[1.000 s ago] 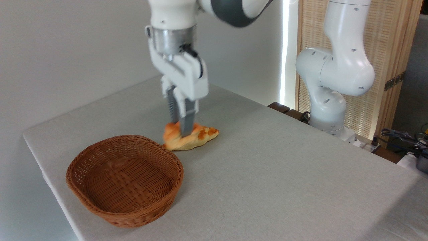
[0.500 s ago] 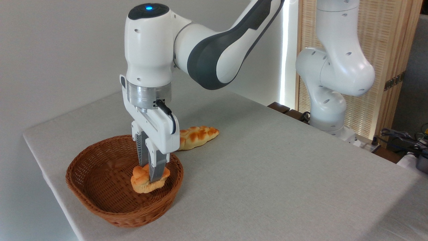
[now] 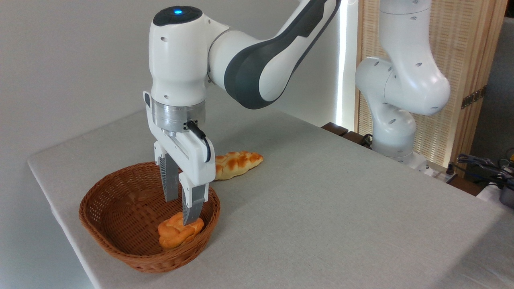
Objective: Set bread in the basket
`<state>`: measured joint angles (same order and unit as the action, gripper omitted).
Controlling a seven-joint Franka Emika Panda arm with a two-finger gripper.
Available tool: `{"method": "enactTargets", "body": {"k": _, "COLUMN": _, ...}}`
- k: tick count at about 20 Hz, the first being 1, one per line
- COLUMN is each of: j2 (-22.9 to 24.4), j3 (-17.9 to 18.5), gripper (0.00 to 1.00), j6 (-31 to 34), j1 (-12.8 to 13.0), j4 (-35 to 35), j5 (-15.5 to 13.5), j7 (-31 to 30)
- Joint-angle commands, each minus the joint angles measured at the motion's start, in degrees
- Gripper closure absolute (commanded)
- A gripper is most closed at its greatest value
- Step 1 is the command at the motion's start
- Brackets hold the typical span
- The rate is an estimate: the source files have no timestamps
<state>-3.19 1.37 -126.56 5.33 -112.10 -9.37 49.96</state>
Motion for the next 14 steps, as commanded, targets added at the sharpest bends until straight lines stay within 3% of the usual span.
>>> {"method": "enactTargets", "body": {"k": 1, "j2": 3.52, "j3": 0.56, "gripper": 0.0, "j6": 3.23, "j1": -0.15, "j4": 1.44, "j5": -1.35, "j7": 0.23}}
{"method": "enactTargets", "body": {"k": 3, "j2": 6.17, "j3": 0.57, "gripper": 0.0, "j6": 12.78, "j1": -0.32, "j4": 4.93, "j5": -1.26, "j7": -0.13}}
{"method": "enactTargets", "body": {"k": 6, "j2": 6.18, "j3": -0.05, "gripper": 0.0, "j6": 24.32, "j1": -0.41, "j4": 12.23, "j5": -0.65, "j7": -3.27}}
{"method": "enactTargets", "body": {"k": 9, "j2": 6.36, "j3": -2.51, "gripper": 0.0, "j6": 28.47, "j1": -2.34, "j4": 16.2, "j5": -0.38, "j7": -8.3}}
{"method": "enactTargets", "body": {"k": 12, "j2": 6.1, "j3": -2.69, "gripper": 0.0, "j6": 31.02, "j1": -2.35, "j4": 18.05, "j5": 4.26, "j7": -8.04}}
{"method": "enactTargets", "body": {"k": 14, "j2": 6.01, "j3": -2.69, "gripper": 0.0, "j6": 31.64, "j1": -2.35, "j4": 18.23, "j5": 5.07, "j7": -8.04}}
